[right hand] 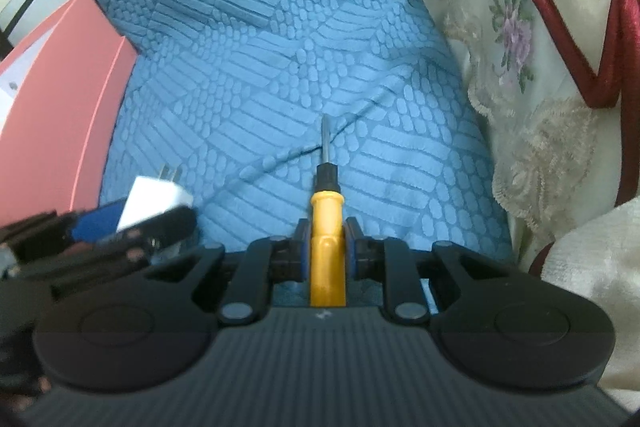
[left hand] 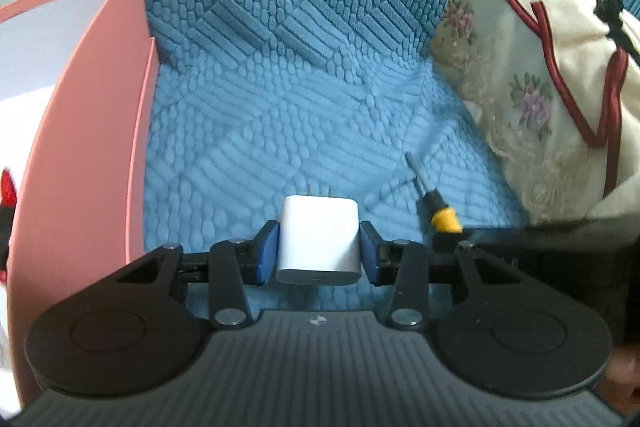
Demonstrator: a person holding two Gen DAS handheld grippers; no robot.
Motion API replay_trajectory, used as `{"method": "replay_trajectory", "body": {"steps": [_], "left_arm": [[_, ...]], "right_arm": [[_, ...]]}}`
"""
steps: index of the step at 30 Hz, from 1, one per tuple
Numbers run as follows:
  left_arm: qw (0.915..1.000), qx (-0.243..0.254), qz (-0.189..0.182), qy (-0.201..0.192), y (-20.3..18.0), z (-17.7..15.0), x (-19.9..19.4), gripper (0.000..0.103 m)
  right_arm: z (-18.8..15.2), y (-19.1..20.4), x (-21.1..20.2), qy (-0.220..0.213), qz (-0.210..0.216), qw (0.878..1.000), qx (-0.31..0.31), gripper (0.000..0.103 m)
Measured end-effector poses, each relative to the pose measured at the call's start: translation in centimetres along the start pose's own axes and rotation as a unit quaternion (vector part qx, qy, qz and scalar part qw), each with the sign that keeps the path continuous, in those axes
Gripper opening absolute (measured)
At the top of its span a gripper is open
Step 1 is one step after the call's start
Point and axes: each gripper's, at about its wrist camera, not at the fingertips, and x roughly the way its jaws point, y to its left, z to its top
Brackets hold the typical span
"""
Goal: Organize rigid objects
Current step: 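Lift the screwdriver with the right gripper while the left gripper holds the plug charger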
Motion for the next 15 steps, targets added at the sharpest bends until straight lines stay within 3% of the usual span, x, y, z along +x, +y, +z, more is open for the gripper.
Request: {"method": "replay_trajectory", "body": {"steps": [6,15], "left_arm": [[0.9998,-0.005,0.003,0.02,0.1,2.2,-0.9,0.048],[0.9997,-0.022,-0.003,-0.013,-0.9,0.3,-3.5,0.048]], "right_arm": [[0.8,-0.1,-0.4,0.035,-0.006,0.999,0.009,0.021],[-1.3,0.2,-2.6,0.002,0.001,1.0,0.015,0.021]]}}
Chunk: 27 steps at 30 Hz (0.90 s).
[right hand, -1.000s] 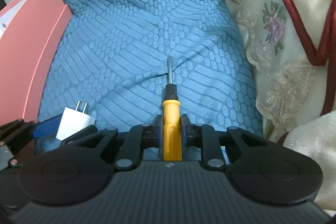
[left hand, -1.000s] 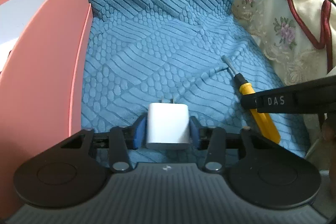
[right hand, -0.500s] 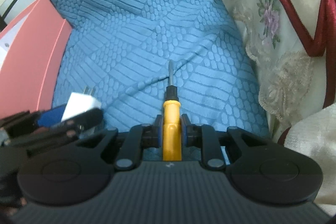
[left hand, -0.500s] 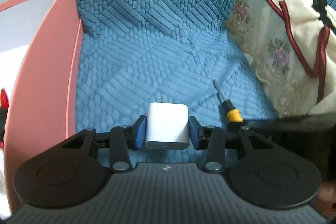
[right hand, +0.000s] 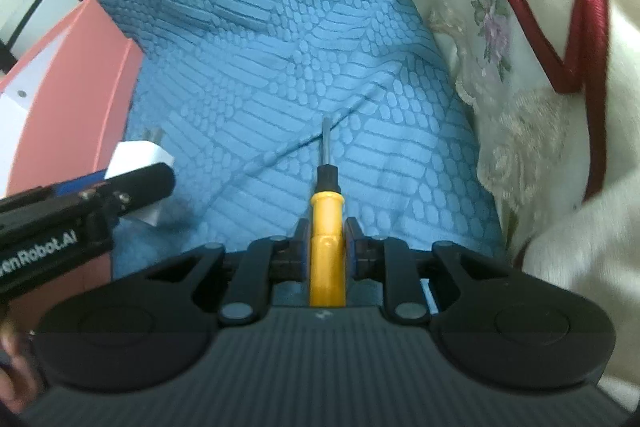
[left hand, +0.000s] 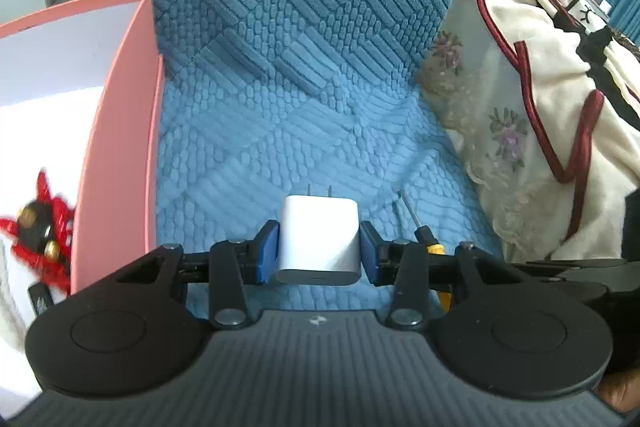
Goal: Organize rigid objects
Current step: 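Lift the screwdriver with the right gripper while the left gripper holds the plug charger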
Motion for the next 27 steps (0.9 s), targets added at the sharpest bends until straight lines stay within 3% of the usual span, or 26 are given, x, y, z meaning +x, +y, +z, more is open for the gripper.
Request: {"method": "replay_trajectory", "body": {"steps": [10,19,22,27], "left_arm": [[0.9999,-0.006,0.009,0.012,0.6,-2.0,-2.3,0.048],[0.9986,0.011,0.008,0.051,1.0,0.8,-0.4,0.048],[0.999,0.007,0.01,0.042,0.9,1.4,-1.0,0.048],[0.9995,-0.007,0.004,0.032,1.4,0.5,-1.2,0.048]], "right_arm": [[-1.1,1.3,-0.9,-0.002,0.007,1.0,-0.011,0.021],[0.2,0.6,0.3,0.031,0.006,0.999,0.026,0.021],[0.5,0.7,0.6,0.04,0.011,0.999,0.027,0.021],[0.3,0.4,0.5,0.018,0.019,0.999,0.034,0.021]]}}
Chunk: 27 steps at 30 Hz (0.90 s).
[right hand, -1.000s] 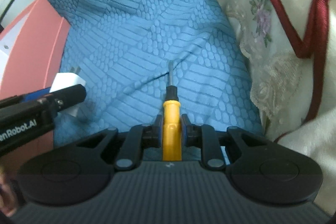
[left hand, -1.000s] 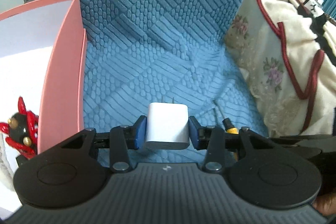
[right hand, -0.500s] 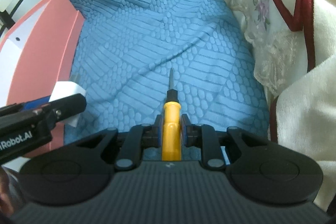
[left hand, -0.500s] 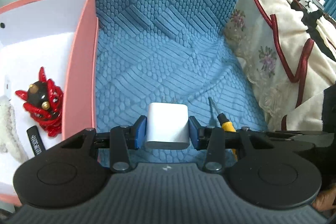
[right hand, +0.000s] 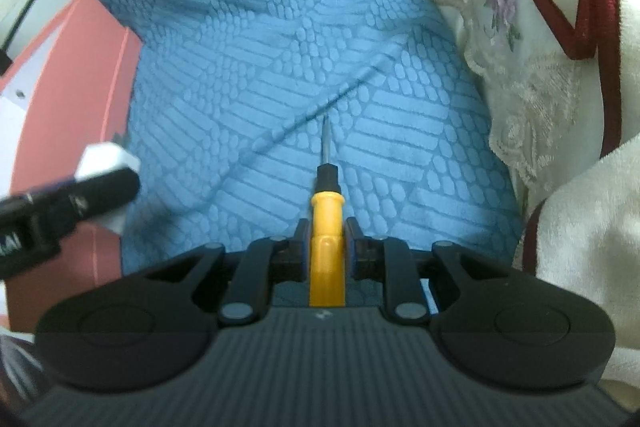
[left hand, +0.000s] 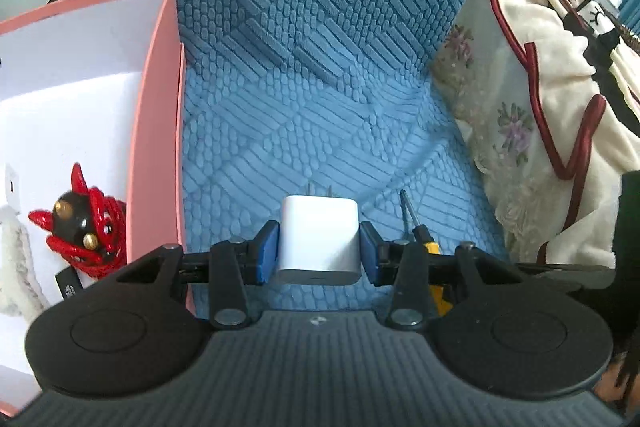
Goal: Organize rigid objects
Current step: 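Lift the screwdriver with the right gripper while the left gripper holds the plug charger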
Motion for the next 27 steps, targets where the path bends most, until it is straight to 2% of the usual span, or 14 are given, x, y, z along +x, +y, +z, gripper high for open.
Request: {"method": "replay_trajectory", "body": {"steps": [7,12,20,27], "left_arm": [[0.9998,-0.019,-0.002,-0.003,0.5,-1.3,-2.3,0.048],[0.9994,-0.031,-0.004,-0.016,1.2,-0.5,-5.3,0.048],[0.9977,-0.043,-0.013,-0.051,2.5,2.4,-11.0,0.048],[0.9942,-0.053,-0.009,-0.092,4.7,5.3,-16.8,0.048]], "right_arm": [[-0.3,-0.3,-2.2,-0.009,0.024,0.999,0.04,0.021],[0.6,0.8,-5.3,-0.024,0.05,0.997,0.055,0.021],[2.8,5.2,-11.5,-0.076,0.071,0.995,0.007,0.021],[4.5,10.2,-16.8,-0.12,0.097,0.987,-0.047,0.021]]}}
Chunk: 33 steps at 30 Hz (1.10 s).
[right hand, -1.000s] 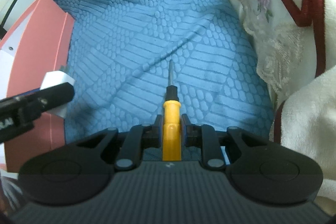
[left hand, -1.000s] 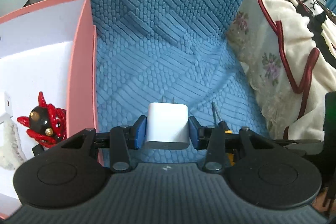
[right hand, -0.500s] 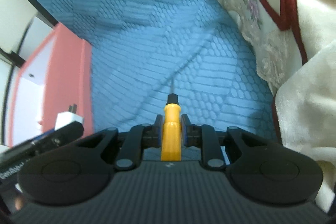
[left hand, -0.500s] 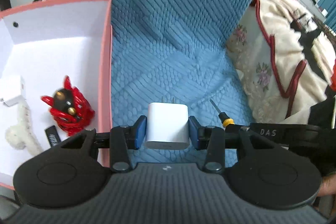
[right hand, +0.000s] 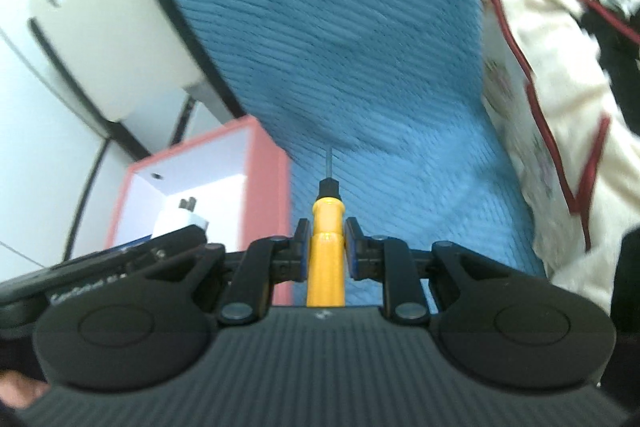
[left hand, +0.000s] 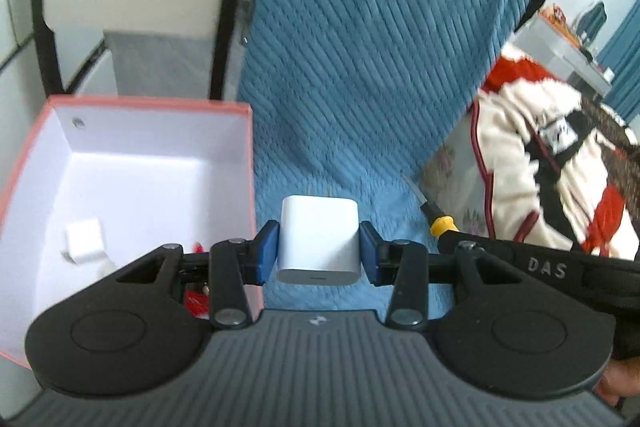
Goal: Organize rigid objects
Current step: 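Lift the screwdriver with the right gripper while the left gripper holds the plug charger, then carry the plug charger and screwdriver over the pink box with both tools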
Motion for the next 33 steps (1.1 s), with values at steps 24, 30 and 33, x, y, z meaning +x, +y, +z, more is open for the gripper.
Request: {"method": "replay_trajectory", "body": {"steps": [24,30,33], "left_arm": [[0.991,-0.096,0.091,0.023,19.6,0.2,-2.0,0.048],[0.9872,-0.117,0.091,0.059,22.7,-1.9,0.8,0.048],[0.986,-0.126,0.088,0.065,23.7,-2.7,1.3,0.048]], "right_arm": [[-3.6,17.2,11.7,0.09,0.058,0.984,-0.145,0.021],[-6.0,17.8,15.3,0.126,0.041,0.978,-0.16,0.021],[-6.5,18.1,16.1,0.133,0.034,0.977,-0.163,0.021]]}}
